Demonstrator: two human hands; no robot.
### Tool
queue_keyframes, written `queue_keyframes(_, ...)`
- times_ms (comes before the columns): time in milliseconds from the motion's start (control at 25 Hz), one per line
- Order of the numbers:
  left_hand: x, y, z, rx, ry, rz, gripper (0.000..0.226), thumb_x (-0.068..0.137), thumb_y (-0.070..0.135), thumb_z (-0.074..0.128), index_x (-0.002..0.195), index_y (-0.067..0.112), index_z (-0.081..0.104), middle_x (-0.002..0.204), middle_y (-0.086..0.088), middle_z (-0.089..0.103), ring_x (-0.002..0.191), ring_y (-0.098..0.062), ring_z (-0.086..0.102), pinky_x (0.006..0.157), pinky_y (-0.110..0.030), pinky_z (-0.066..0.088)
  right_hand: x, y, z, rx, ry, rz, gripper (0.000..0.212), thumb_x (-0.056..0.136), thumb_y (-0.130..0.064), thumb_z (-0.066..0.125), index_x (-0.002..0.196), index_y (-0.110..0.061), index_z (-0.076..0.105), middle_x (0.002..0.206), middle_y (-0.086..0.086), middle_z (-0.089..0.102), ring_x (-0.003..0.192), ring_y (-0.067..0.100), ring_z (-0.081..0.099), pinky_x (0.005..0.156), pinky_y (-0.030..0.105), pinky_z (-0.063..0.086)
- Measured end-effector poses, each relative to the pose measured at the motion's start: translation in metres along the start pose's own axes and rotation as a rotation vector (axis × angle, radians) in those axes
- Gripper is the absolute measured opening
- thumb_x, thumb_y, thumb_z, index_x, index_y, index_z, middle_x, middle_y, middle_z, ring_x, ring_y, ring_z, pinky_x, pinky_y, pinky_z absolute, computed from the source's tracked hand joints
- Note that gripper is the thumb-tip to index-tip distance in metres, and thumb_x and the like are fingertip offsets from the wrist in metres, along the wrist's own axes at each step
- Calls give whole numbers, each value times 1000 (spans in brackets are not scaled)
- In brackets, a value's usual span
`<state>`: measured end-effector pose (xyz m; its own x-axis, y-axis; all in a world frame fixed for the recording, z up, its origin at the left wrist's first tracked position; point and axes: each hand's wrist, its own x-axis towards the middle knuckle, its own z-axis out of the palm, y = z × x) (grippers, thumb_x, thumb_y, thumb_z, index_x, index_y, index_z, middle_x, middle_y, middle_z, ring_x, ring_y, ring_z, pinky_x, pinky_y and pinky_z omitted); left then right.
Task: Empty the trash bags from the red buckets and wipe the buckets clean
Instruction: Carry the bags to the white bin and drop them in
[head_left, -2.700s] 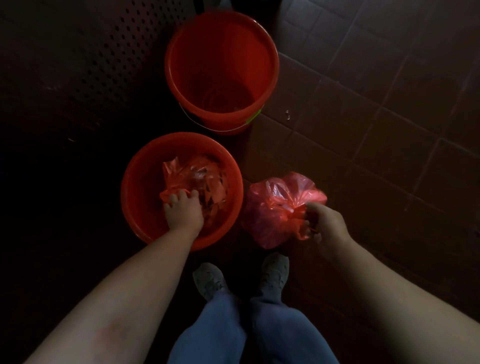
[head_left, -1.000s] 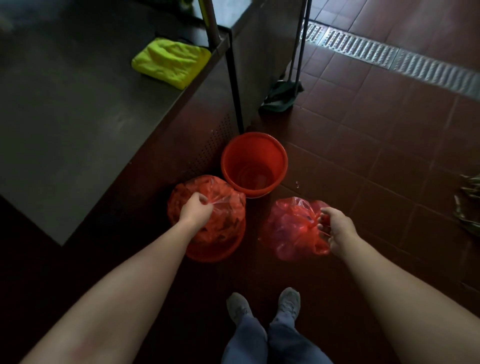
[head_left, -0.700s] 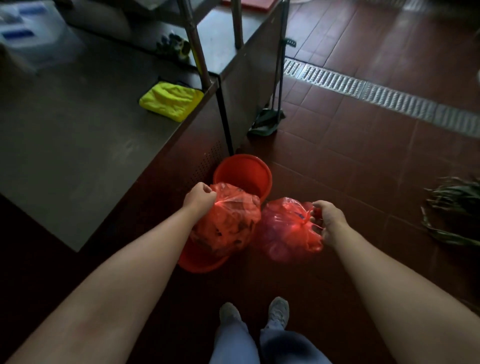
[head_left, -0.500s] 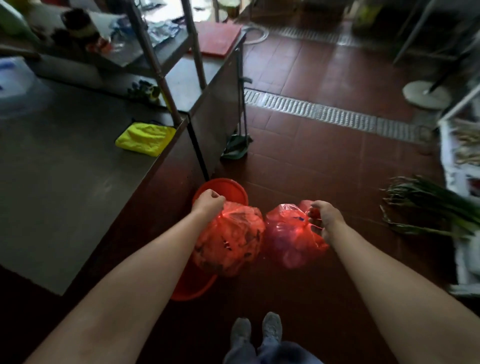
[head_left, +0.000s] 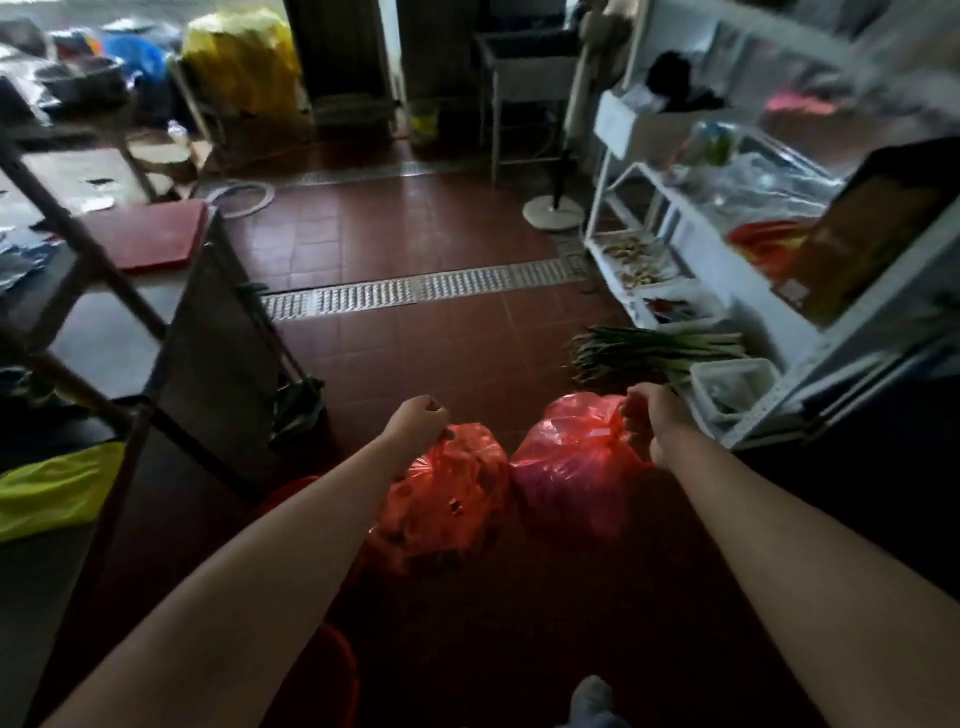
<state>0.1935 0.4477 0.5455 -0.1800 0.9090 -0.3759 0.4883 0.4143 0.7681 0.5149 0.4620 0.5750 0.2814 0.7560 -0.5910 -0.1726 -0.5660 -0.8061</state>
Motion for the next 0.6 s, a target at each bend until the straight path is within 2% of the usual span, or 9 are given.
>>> queue_keyframes(80, 7, 45, 35, 34, -62, 76, 21, 90, 11, 62, 70, 15, 60, 62, 0, 64, 54, -11, 59, 60, -27, 47, 1, -17, -50, 45, 69, -33, 15, 77, -25, 60, 66, -16, 60, 57, 0, 56, 44, 13, 49, 44, 23, 33)
queue_keyframes(200, 15, 100, 88, 64, -111, 141, 17, 90, 16, 68, 74, 14, 62, 70, -3, 64, 66, -18, 60, 68, -30, 49, 4, -38, -117, 64, 142, -60, 23, 86, -23, 57, 64, -17, 57, 53, -3, 56, 50, 13, 49, 50, 25, 31)
queue_keyframes(320, 12, 166, 158, 86, -197, 194, 13, 90, 10, 66, 77, 10, 63, 73, -7, 66, 62, -15, 60, 61, -26, 50, 16, -50, -202, 71, 206, -51, 20, 85, -22, 60, 66, -15, 61, 55, -3, 58, 53, 13, 48, 51, 23, 30)
queue_keyframes(440, 9, 225, 236, 98, -249, 217, 16, 84, 5, 69, 69, 9, 65, 68, -9, 65, 64, -21, 60, 65, -34, 51, 29, -57, -293, -104, 268, -67, 14, 81, -15, 68, 67, -13, 66, 65, 4, 61, 52, 15, 50, 50, 22, 33)
queue_keyframes(600, 13, 290, 341, 156, -296, 279, 17, 59, 23, 78, 55, 12, 66, 61, -9, 64, 66, -25, 63, 71, -49, 58, 44, -74, -407, -472, 322, -176, 20, 87, -11, 67, 68, -8, 66, 60, 7, 59, 51, 19, 53, 42, 21, 36)
